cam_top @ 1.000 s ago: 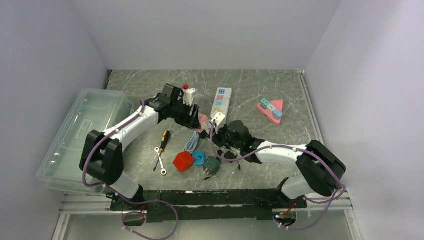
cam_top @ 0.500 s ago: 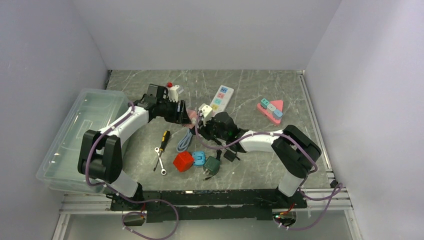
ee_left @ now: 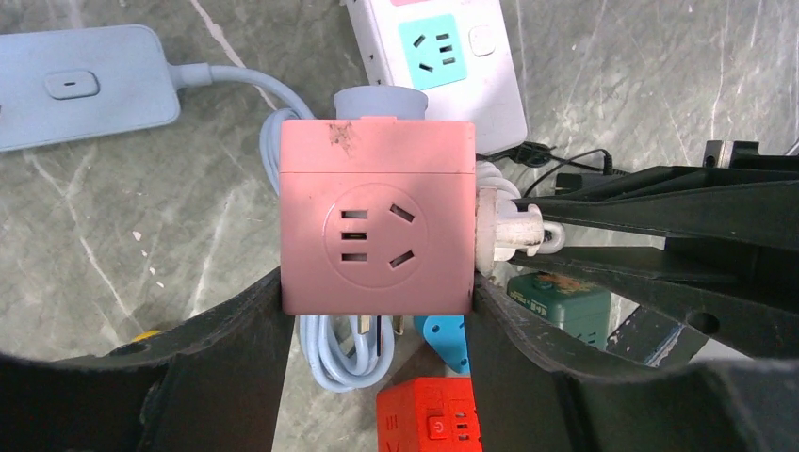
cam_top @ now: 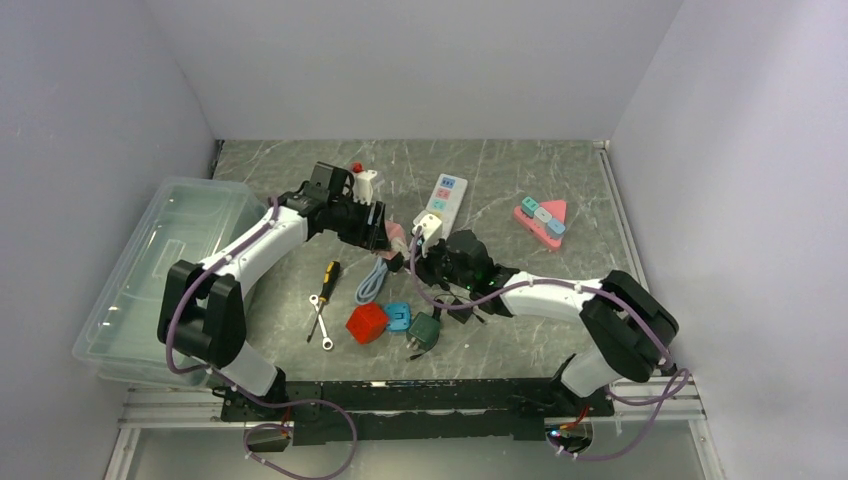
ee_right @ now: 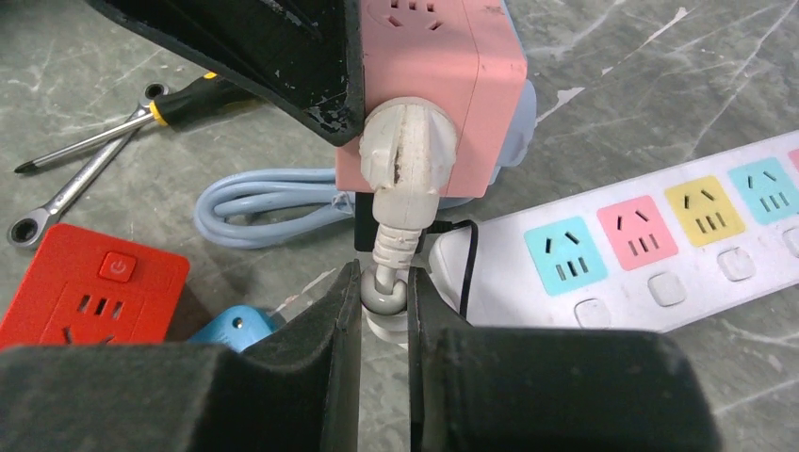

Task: Pull the plug off the socket
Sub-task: Remove the plug from the socket.

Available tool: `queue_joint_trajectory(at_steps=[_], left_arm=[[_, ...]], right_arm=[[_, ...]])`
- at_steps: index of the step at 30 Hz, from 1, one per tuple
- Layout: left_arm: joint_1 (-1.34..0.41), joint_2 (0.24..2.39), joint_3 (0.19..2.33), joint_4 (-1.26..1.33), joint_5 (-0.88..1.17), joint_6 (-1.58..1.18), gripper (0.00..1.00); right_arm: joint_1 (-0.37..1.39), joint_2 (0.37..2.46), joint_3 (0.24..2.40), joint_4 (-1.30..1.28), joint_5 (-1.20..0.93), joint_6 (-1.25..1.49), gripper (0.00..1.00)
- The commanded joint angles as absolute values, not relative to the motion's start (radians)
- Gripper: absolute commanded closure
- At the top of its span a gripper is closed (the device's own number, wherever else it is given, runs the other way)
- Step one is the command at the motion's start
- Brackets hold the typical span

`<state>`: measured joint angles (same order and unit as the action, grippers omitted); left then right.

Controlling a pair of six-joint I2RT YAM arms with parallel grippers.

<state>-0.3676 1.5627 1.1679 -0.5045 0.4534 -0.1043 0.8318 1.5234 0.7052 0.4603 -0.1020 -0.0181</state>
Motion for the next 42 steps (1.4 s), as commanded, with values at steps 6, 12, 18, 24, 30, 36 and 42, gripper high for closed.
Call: queue_joint_trajectory(at_steps=[6,12,18,24,30,36,42], left_arm=[[-0.369,1.582,1.188,-0.514,0.271,-0.038,1.00],[-0.340,1.570,1.162,-0.427,0.523,-0.100,1.00],[-0.288,1.535,1.128,-0.341,0.695,-0.166,1.00],[-0.276,1.508,1.105,-0.297,0.757,-0.184,1.00],[-0.276,1.522,1.119,-0.328,0.707,-0.165,1.00],[-0.276,1.534,1.169,-0.471,0.447,-0.103,1.00],[-0.276,1.529,1.185,-0.516,0.298,-0.066,1.00]], right_arm=[[0.836,1.430,0.698,0.552,-0.096,-0.002,1.00],[0.836,1.540,0.731,0.540,-0.097,-0.002,1.00],[0.837,1.670,0.795,0.507,-0.111,0.038,1.00],[0.838,1.744,0.857,0.463,-0.123,0.040,1.00],[0.838,1.712,0.839,0.475,-0.110,0.034,1.00],[0.838,1.620,0.780,0.521,-0.081,0.031,1.00],[0.838,1.542,0.732,0.551,-0.063,0.025,1.00]])
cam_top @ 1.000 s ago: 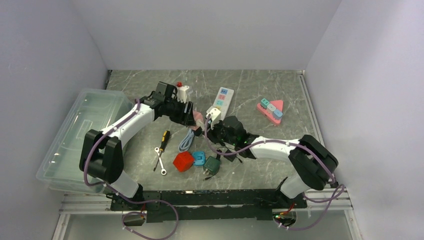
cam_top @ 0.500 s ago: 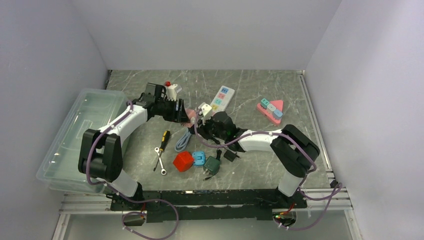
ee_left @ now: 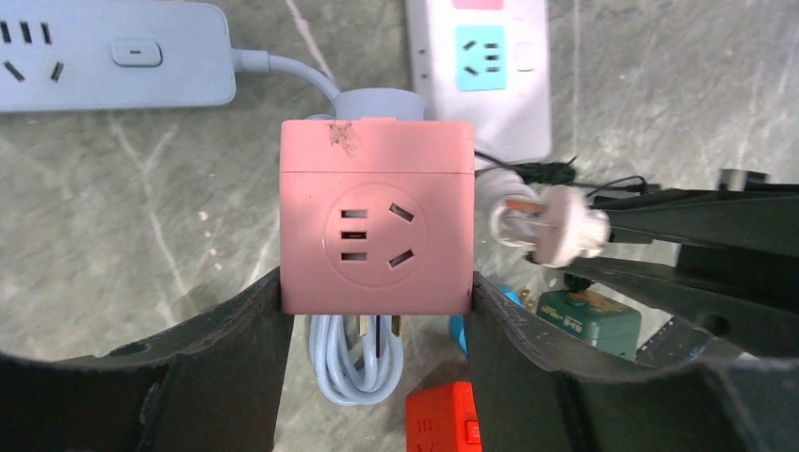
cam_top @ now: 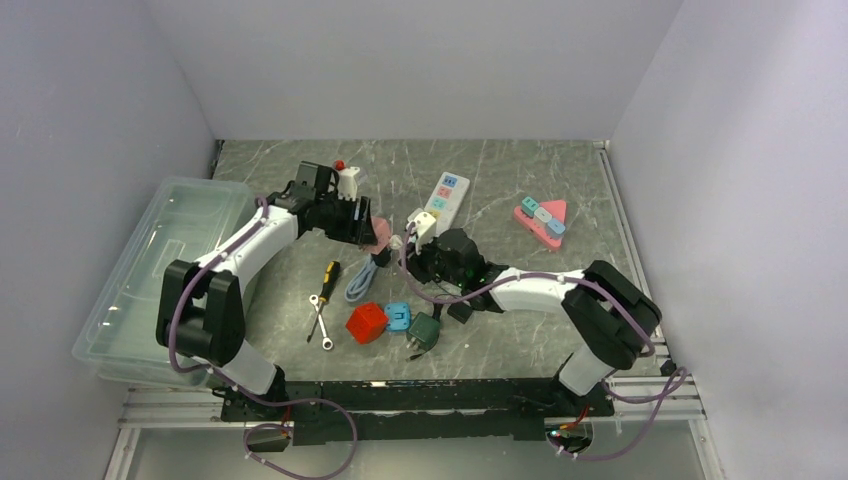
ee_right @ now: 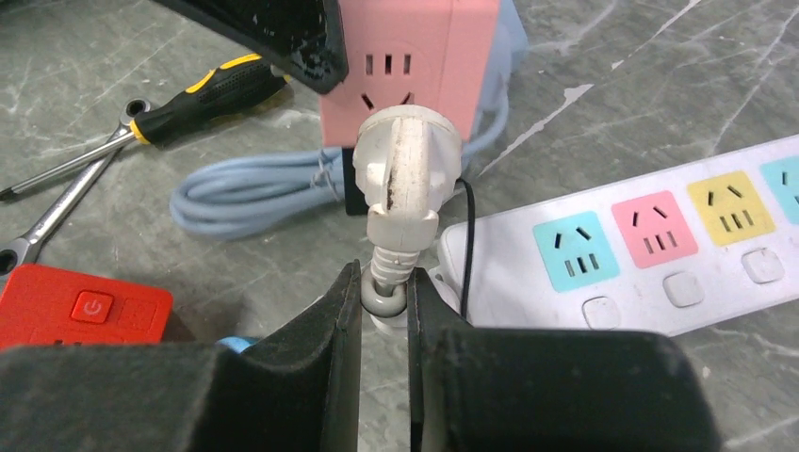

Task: Pull the plug off the socket
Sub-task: Remove the plug from the socket.

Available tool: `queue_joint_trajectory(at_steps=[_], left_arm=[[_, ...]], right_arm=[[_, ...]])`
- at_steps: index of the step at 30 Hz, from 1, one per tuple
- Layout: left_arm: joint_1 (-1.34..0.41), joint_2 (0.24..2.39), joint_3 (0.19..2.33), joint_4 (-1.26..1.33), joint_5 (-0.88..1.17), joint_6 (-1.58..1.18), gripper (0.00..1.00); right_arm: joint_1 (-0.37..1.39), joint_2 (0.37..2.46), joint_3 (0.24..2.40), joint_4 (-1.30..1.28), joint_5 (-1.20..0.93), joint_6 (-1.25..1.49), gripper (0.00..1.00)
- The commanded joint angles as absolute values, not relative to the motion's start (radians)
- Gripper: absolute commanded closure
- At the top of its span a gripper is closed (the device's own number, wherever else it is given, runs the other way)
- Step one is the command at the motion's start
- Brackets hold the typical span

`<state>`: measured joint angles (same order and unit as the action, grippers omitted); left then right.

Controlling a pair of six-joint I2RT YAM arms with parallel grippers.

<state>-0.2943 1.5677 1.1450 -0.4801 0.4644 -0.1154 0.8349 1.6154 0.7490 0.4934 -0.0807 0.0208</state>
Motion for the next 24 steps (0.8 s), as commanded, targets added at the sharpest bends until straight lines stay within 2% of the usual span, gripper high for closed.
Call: queue_joint_trajectory(at_steps=[1,9,15,22,24], left_arm=[[-0.276,1.529,1.184,-0.515,0.298,-0.066,1.00],[-0.270,1.524,1.161,-0.444,0.471,-0.091,1.00],[-0.259,1.442,1.121,-0.384,0.556,-0.104,1.00],[-0.247,1.354,1.064,-0.231,0.805,-0.198,1.00],[-0.238,1.336,1.048,-0.200,0.824,-0.222,1.00]], right_arm=[[0.838,1.538,0.732,0.549,-0.063,0.025,1.00],[0.838,1.497,0.734,0.498,-0.024,0.010,1.00],[0.840,1.379,0.729,0.309,-0.003,0.064,1.00],[0.849,1.240,0.657,0.111,0.039,0.163,1.00],[0.862,1.238,0.634,0.096,0.036,0.194,0.95]])
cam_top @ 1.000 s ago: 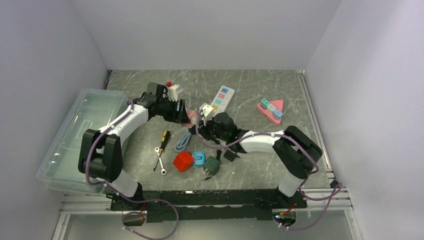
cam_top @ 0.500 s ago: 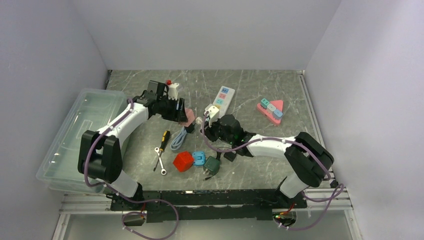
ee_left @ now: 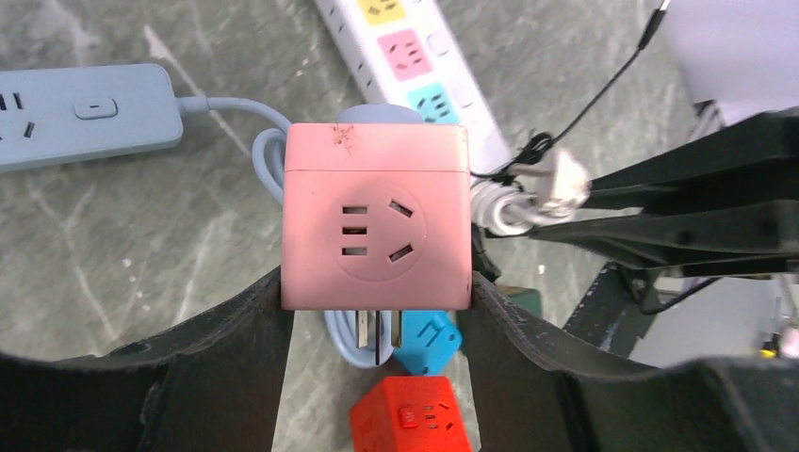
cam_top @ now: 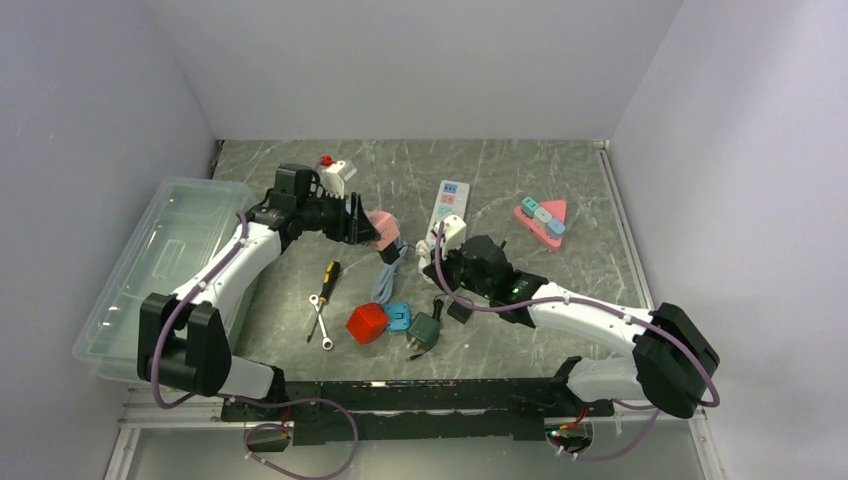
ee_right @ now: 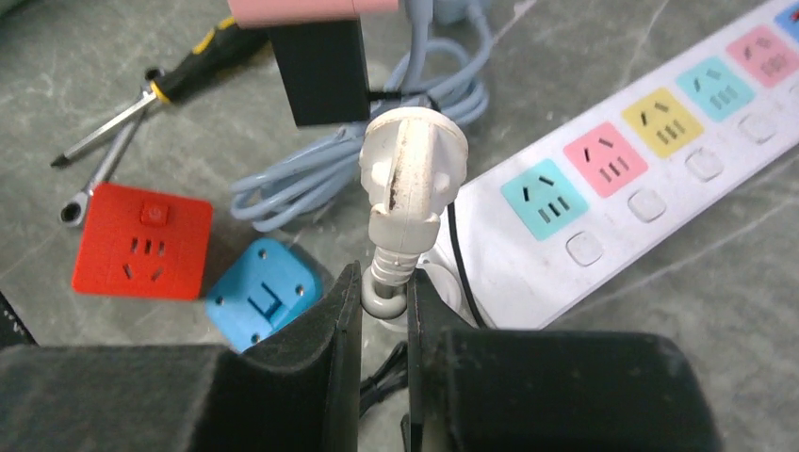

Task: Pull the plug off the socket
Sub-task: Remove the plug from the socket, then place the plug at the center of the board.

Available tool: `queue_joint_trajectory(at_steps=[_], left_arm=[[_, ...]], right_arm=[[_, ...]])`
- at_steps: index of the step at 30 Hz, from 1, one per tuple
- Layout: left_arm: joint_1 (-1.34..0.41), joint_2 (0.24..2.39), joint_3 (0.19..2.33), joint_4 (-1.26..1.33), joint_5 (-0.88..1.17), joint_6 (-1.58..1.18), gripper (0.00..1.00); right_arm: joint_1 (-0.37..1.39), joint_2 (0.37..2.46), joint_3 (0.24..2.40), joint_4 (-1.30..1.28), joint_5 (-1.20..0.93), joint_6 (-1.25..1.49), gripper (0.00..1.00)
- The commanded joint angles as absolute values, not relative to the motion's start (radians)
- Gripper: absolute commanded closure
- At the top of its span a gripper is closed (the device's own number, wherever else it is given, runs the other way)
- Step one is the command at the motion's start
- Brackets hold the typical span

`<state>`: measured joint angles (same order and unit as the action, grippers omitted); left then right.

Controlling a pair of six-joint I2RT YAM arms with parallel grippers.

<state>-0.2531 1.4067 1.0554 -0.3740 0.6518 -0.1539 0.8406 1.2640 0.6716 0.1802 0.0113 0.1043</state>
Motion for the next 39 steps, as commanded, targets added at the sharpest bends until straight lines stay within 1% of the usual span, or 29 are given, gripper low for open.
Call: queue_joint_trajectory(at_steps=[1,7,9,10,14,19,21,22,24,28,33,36,39], left_arm=[[-0.234,1.327,1.043,-0.193,0.824,-0.229,1.00],[-0.217,1.284,1.024,-0.202,0.759,-0.238,1.00],[-0.215,1.285,1.019,-0.197,0.766,-0.245,1.00],[-0.215,1.287,1.017,-0.192,0.774,-0.249,1.00],[-0.215,1.294,1.011,-0.172,0.808,-0.264,1.00],[-0.215,1.298,1.003,-0.131,0.874,-0.286,1.00],[-0.215,1.304,0.999,-0.115,0.898,-0.299,1.00],[-0.215,1.307,0.998,-0.110,0.905,-0.304,1.00],[-0.215,1.317,0.997,-0.095,0.921,-0.321,1.00],[-0.215,1.342,0.994,-0.081,0.939,-0.343,1.00],[-0.216,1.375,0.999,-0.099,0.927,-0.349,1.00],[-0.215,1.404,1.006,-0.129,0.900,-0.348,1.00],[-0.215,1.432,0.997,-0.106,0.899,-0.377,1.00]], right_arm=[[0.876,1.241,0.628,0.091,0.043,0.205,0.94],[1.007,1.294,0.620,0.089,0.156,0.233,0.81],[1.025,1.301,0.611,0.111,0.160,0.251,0.74],[1.033,1.301,0.609,0.115,0.166,0.258,0.69],[1.051,1.251,0.601,0.126,0.209,0.256,0.41],[1.050,1.112,0.585,0.165,0.265,0.188,0.22],[1.041,1.068,0.583,0.205,0.280,0.151,0.13],[1.025,1.053,0.590,0.223,0.263,0.136,0.11],[0.961,1.066,0.629,0.220,0.158,0.130,0.11],[0.817,1.166,0.758,0.161,-0.077,0.144,0.21],[0.785,1.274,0.847,0.150,-0.160,0.059,0.23],[0.779,1.325,0.871,0.171,-0.221,0.035,0.25],[0.778,1.386,0.886,0.198,-0.244,0.038,0.27]])
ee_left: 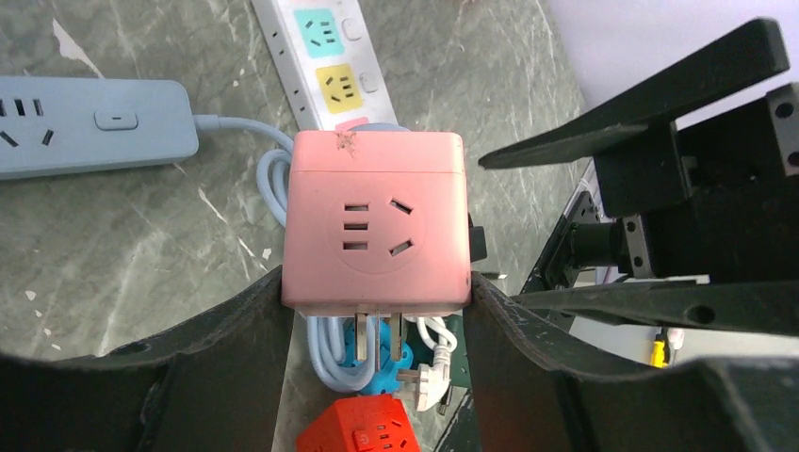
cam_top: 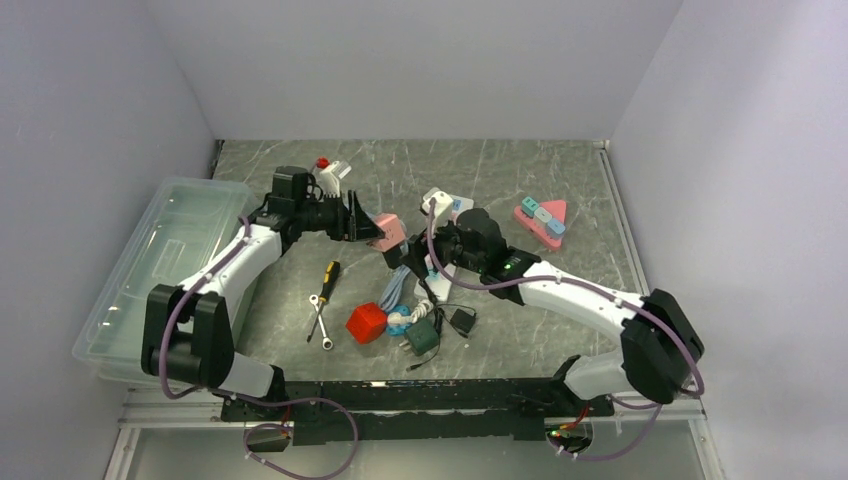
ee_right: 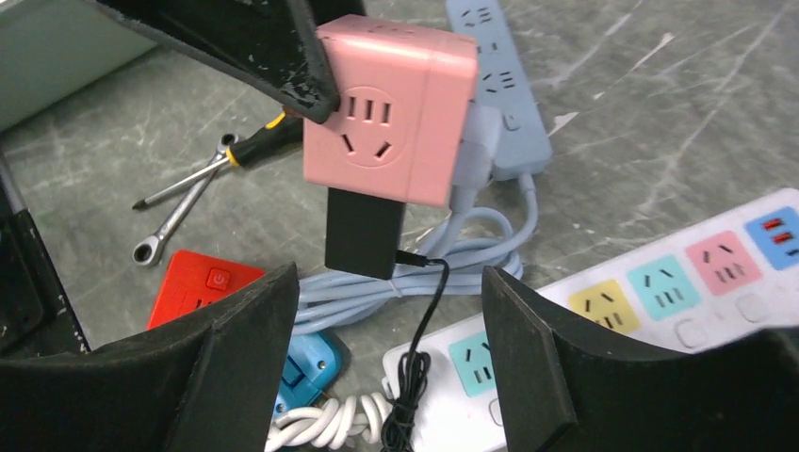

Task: Pull the plug off the socket
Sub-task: Place the plug at the center of the board, then remove the plug from the socket.

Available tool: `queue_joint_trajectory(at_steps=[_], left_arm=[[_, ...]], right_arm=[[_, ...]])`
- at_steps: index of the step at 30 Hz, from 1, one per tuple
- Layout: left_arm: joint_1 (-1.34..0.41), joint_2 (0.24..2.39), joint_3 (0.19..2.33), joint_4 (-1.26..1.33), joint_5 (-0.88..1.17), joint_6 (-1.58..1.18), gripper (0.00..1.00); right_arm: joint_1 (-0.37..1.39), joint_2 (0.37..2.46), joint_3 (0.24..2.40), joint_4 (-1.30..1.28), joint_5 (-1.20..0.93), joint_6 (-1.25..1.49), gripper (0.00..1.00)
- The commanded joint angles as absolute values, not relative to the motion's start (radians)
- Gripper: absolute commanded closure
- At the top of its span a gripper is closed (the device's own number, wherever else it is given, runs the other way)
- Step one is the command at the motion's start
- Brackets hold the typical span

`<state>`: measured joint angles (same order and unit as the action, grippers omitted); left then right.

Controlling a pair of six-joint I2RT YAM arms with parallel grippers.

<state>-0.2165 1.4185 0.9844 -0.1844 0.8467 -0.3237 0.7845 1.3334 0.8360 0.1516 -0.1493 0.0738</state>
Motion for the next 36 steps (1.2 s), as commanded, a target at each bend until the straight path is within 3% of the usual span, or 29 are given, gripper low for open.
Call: queue_joint_trajectory(at_steps=[1,17,36], left_arm=[[-0.216,1.442,0.995,-0.099,0.900,-0.387,1.00],[-0.218,1.522,0.988,-0.093,0.830,-0.426,1.00],[-0.218,1.522,0.969,-0.052,0.802,-0.453,1.00]], right_arm=[[0.779,1.405,0.888,0.204,-0.246,0.040,0.28],[0.818,1.561,0.881,0.364,-0.189,0.098,0.37],[0.907,1.668,0.942,0.347,0.071,0.183,0.42]])
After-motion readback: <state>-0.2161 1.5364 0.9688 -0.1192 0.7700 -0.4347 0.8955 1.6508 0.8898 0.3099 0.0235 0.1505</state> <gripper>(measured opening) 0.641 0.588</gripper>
